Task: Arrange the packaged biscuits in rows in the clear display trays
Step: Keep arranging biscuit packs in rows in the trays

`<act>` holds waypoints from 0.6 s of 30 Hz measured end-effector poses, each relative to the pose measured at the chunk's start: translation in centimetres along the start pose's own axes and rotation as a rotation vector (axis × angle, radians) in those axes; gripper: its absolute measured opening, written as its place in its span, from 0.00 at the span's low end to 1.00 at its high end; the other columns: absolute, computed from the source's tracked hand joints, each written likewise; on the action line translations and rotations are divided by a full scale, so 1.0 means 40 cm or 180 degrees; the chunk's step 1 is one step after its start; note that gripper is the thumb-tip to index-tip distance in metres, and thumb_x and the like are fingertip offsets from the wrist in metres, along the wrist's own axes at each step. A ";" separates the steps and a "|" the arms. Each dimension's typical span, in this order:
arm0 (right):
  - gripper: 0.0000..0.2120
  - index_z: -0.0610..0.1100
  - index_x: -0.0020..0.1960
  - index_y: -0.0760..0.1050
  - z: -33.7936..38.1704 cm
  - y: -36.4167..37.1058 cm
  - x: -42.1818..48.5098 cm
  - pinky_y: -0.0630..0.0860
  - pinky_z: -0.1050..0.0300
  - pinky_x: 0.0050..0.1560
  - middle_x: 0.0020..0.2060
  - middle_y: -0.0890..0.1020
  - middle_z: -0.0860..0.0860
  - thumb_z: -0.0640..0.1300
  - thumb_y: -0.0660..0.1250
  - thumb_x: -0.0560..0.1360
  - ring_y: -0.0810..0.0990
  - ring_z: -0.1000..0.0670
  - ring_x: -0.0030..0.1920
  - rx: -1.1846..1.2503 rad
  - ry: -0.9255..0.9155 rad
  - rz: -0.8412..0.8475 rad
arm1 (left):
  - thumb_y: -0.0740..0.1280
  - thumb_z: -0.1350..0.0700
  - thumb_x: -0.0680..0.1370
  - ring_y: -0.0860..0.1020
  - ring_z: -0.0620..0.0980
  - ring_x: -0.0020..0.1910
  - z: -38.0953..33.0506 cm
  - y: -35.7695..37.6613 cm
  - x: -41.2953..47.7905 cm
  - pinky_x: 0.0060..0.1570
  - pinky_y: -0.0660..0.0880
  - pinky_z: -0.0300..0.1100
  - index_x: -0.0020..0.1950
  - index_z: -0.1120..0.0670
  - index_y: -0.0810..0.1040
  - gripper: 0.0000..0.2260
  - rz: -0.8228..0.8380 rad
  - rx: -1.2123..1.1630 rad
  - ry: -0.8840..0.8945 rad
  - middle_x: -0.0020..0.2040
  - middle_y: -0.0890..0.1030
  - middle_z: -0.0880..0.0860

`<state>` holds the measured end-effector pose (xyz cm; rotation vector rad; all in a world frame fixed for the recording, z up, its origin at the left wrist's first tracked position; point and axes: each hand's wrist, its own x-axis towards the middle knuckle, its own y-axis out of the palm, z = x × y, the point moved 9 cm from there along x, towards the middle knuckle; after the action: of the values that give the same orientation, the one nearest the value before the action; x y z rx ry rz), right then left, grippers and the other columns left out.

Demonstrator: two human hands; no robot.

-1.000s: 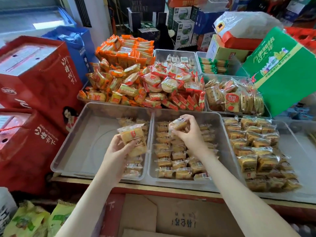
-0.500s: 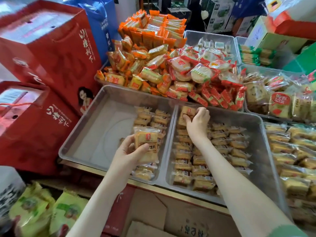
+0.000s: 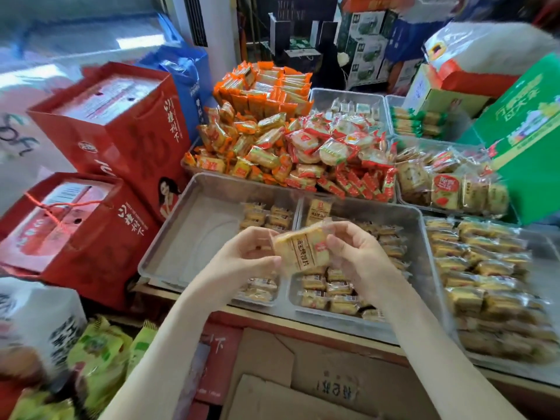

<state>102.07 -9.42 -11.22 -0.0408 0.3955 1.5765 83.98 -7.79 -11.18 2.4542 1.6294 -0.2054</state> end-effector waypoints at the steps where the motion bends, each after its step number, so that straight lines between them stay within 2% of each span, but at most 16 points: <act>1: 0.12 0.40 0.52 0.76 0.012 0.004 -0.021 0.78 0.45 0.54 0.46 0.85 0.45 0.42 0.67 0.70 0.83 0.45 0.50 0.0245 -0.0026 -0.0031 | 0.77 0.60 0.68 0.82 0.47 0.47 -0.019 -0.004 -0.016 0.41 0.77 0.37 0.54 0.56 0.79 0.17 -0.0172 -0.0118 0.0127 0.47 0.85 0.51; 4: 0.07 0.38 0.52 0.75 0.051 0.029 -0.080 0.81 0.46 0.50 0.48 0.85 0.42 0.39 0.64 0.76 0.84 0.43 0.49 0.0418 -0.0236 -0.0154 | 0.72 0.58 0.72 0.82 0.51 0.48 -0.053 -0.001 -0.056 0.44 0.78 0.41 0.54 0.59 0.80 0.12 -0.0553 -0.0401 0.0261 0.48 0.85 0.56; 7: 0.03 0.39 0.50 0.75 0.086 0.036 -0.132 0.83 0.47 0.45 0.47 0.85 0.42 0.37 0.63 0.78 0.84 0.41 0.49 0.0257 -0.0553 -0.0436 | 0.69 0.61 0.76 0.81 0.52 0.47 -0.065 0.019 -0.089 0.49 0.76 0.44 0.51 0.60 0.81 0.06 -0.0572 -0.0479 0.0166 0.46 0.85 0.57; 8: 0.02 0.39 0.50 0.75 0.092 0.033 -0.147 0.83 0.46 0.44 0.46 0.85 0.43 0.36 0.64 0.78 0.84 0.41 0.48 0.0188 -0.0642 -0.0536 | 0.69 0.61 0.76 0.81 0.51 0.45 -0.069 0.026 -0.100 0.48 0.75 0.43 0.47 0.60 0.81 0.03 -0.0536 -0.0513 0.0157 0.44 0.85 0.56; 10: 0.02 0.39 0.47 0.75 0.103 0.035 -0.175 0.82 0.44 0.45 0.44 0.85 0.43 0.35 0.64 0.78 0.85 0.41 0.47 0.0101 -0.0792 -0.0631 | 0.70 0.62 0.75 0.80 0.50 0.40 -0.090 0.038 -0.131 0.45 0.76 0.41 0.40 0.57 0.80 0.04 -0.0384 -0.0509 0.0282 0.39 0.84 0.54; 12: 0.08 0.44 0.42 0.77 0.117 0.038 -0.204 0.81 0.45 0.47 0.43 0.85 0.46 0.34 0.66 0.77 0.84 0.44 0.46 -0.0027 -0.0990 -0.0687 | 0.75 0.62 0.70 0.79 0.50 0.38 -0.119 0.048 -0.160 0.41 0.77 0.40 0.35 0.52 0.81 0.07 -0.0189 -0.0330 0.0605 0.37 0.82 0.53; 13: 0.11 0.47 0.39 0.77 0.131 0.036 -0.222 0.80 0.47 0.47 0.42 0.85 0.48 0.33 0.67 0.76 0.83 0.46 0.46 -0.0193 -0.1160 -0.0747 | 0.77 0.62 0.67 0.78 0.49 0.37 -0.147 0.047 -0.180 0.40 0.76 0.40 0.35 0.49 0.81 0.10 -0.0221 0.0027 0.0877 0.37 0.81 0.50; 15: 0.15 0.50 0.36 0.76 0.171 0.031 -0.266 0.79 0.55 0.47 0.42 0.85 0.53 0.33 0.68 0.75 0.82 0.53 0.45 -0.0822 -0.1676 -0.0908 | 0.76 0.62 0.69 0.76 0.46 0.39 -0.217 0.029 -0.225 0.43 0.74 0.39 0.39 0.45 0.79 0.12 -0.0660 0.1403 0.1836 0.40 0.79 0.42; 16: 0.14 0.50 0.38 0.75 0.193 0.036 -0.292 0.79 0.59 0.46 0.43 0.84 0.56 0.33 0.68 0.76 0.82 0.56 0.46 -0.1240 -0.2008 -0.0954 | 0.72 0.60 0.73 0.75 0.45 0.42 -0.250 0.038 -0.261 0.46 0.73 0.36 0.42 0.45 0.77 0.09 -0.0742 0.2095 0.2569 0.44 0.78 0.41; 17: 0.13 0.50 0.41 0.74 0.212 0.050 -0.318 0.79 0.60 0.47 0.46 0.84 0.56 0.34 0.66 0.77 0.81 0.58 0.48 -0.1613 -0.2380 -0.0929 | 0.67 0.57 0.78 0.75 0.45 0.45 -0.268 0.078 -0.299 0.48 0.72 0.33 0.47 0.48 0.75 0.03 -0.0577 0.2733 0.3152 0.47 0.77 0.42; 18: 0.09 0.48 0.43 0.73 0.227 0.067 -0.350 0.80 0.60 0.48 0.51 0.83 0.54 0.36 0.64 0.79 0.81 0.60 0.51 -0.1933 -0.2788 -0.0847 | 0.62 0.53 0.82 0.75 0.45 0.48 -0.267 0.092 -0.320 0.52 0.72 0.32 0.51 0.50 0.75 0.03 -0.0491 0.3061 0.3416 0.51 0.76 0.43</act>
<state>102.19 -20.38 1.65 0.1246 -0.7469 1.2537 82.53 -18.15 2.30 3.4676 2.5651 0.5604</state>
